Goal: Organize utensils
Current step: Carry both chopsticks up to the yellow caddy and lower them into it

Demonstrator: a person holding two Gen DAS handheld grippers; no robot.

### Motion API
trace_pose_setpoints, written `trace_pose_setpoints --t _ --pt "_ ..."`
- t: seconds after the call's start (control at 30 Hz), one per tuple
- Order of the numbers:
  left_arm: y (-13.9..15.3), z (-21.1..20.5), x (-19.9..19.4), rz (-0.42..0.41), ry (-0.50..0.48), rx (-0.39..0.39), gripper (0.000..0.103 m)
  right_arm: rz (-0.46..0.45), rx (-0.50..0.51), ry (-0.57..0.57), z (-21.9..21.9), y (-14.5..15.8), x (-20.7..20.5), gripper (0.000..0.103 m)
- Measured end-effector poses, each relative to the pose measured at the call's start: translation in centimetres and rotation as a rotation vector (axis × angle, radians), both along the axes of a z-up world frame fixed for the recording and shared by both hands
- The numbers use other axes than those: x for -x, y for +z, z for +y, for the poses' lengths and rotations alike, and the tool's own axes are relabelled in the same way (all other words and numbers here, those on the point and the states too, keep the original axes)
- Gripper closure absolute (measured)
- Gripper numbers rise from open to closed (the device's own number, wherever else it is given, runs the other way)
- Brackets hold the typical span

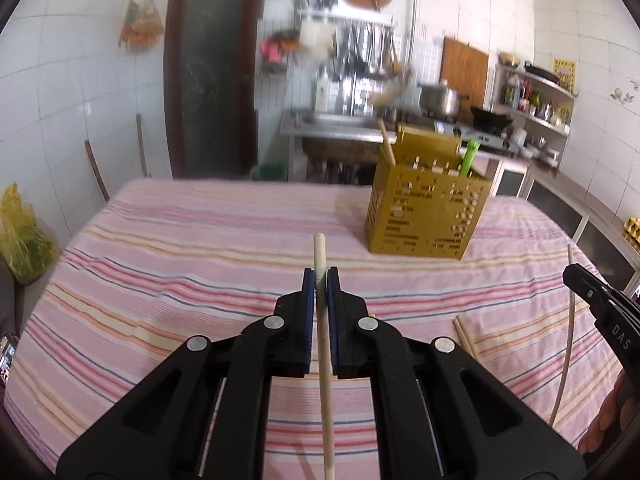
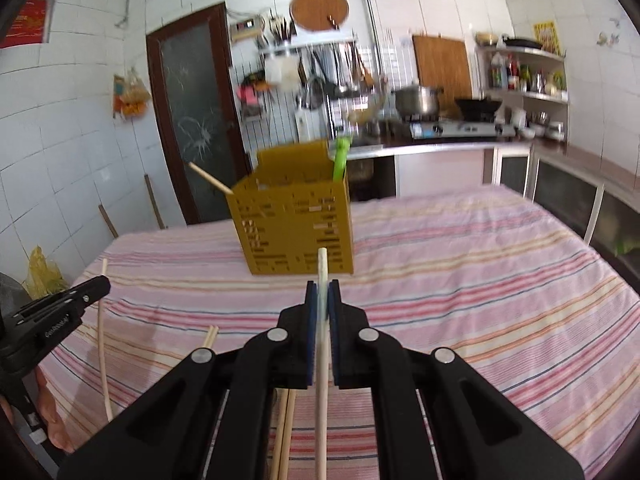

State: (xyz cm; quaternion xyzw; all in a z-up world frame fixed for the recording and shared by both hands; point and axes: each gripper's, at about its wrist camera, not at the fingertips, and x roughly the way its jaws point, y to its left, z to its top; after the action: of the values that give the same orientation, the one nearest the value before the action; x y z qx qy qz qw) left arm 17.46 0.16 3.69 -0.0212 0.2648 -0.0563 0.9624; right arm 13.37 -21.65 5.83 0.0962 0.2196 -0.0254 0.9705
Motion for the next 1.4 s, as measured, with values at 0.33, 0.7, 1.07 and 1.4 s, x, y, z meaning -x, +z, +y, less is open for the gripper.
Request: trace_pose_setpoints --t 0.33,0.7,1.07,1.4 --pt "1.6 0.3 4.3 -0.153 0.018 -0.046 0.098 -0.080 0.014 -0.023 -0.2 0.8 3.2 0.097" --pt "4.0 -0.6 5.7 -0.243 0.008 -0.051 0.098 -0.164 0.068 -0.046 0.6 3.2 4.4 0.097" --pt "9.6 -3.2 2.3 -0.326 -0.027 -0.032 0.098 -0.247 0.050 -0.048 -1.3 8.6 0.8 0.097" --pt "16.6 -6.4 -5.8 -0.424 -0.066 0.038 0.098 -0.349 0.049 -0.090 -3.1 14.9 -7.2 0.097"
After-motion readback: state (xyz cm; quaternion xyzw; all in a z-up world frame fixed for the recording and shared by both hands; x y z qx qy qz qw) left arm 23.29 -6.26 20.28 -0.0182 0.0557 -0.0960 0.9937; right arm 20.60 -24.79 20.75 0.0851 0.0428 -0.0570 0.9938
